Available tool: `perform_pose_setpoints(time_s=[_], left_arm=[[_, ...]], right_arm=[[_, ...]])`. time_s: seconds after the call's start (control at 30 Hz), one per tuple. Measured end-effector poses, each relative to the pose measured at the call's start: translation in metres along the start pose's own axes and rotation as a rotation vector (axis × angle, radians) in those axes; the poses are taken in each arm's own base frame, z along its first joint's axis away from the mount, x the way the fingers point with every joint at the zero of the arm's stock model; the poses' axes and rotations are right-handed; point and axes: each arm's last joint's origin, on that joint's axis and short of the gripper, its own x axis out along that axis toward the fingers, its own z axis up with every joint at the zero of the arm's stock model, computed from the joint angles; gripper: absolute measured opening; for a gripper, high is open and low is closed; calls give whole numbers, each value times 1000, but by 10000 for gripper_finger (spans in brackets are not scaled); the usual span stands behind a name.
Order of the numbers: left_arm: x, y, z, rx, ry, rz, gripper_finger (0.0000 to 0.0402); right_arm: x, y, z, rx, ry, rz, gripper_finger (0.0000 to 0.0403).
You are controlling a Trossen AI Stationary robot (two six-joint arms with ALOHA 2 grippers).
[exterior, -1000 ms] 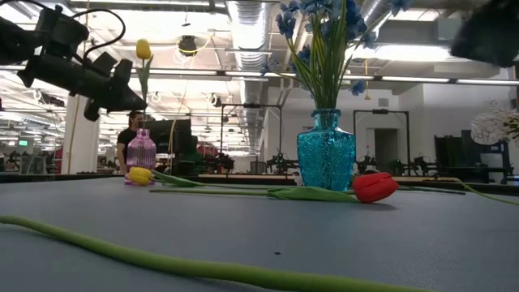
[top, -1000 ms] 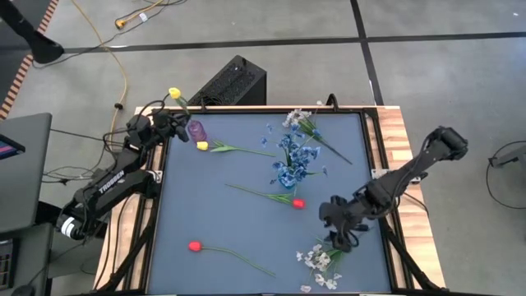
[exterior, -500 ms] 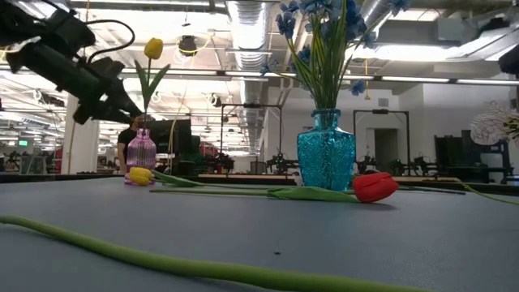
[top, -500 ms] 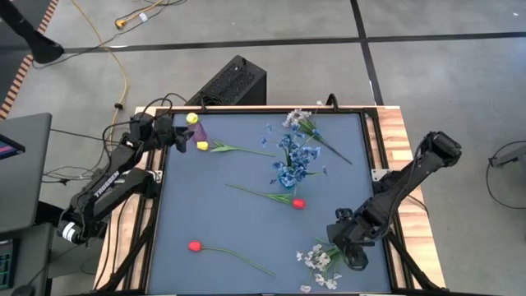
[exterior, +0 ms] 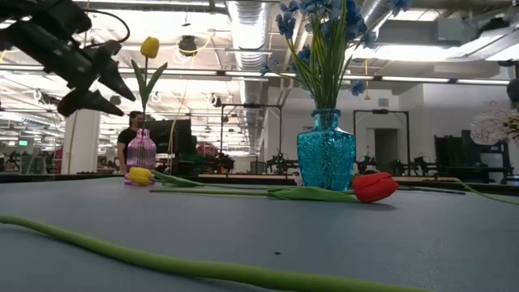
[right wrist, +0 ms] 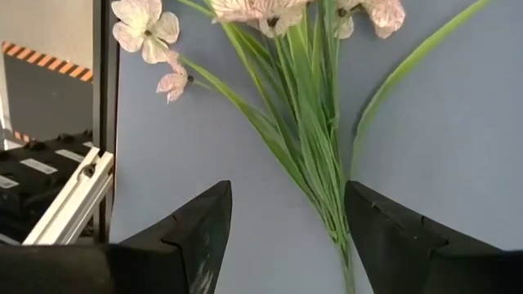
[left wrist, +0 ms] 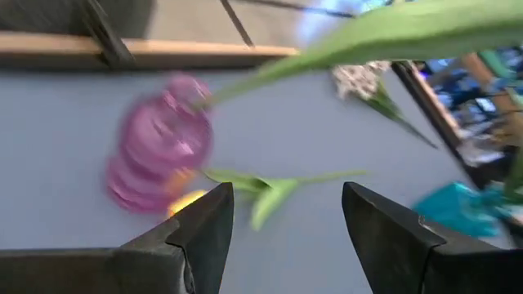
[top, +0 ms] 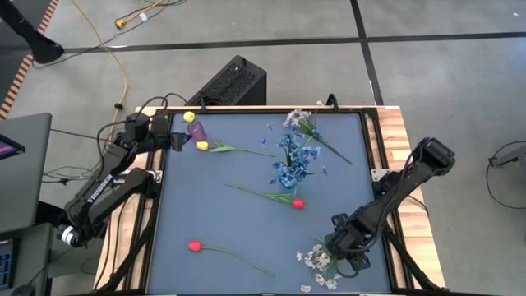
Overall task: Sort flowers into vase by color
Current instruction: Put the bottom white flowers into the purple vase
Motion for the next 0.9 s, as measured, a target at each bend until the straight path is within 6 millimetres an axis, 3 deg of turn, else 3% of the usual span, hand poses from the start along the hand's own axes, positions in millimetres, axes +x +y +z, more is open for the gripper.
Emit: perform_pose_setpoints(time_s=[0.27,0.57,0.9], left_arm=[[2,-9,-14,-80,180,-132,217],[4,-19,-30,-14,330,-167,217],[3,-27,-44,57,453,-177,217]], right_arm=[[4,10,-5,-42,24,19,265],[6,12,-8,-6,-65,-153,265],[49,6,-7,-3,28,-156,263]])
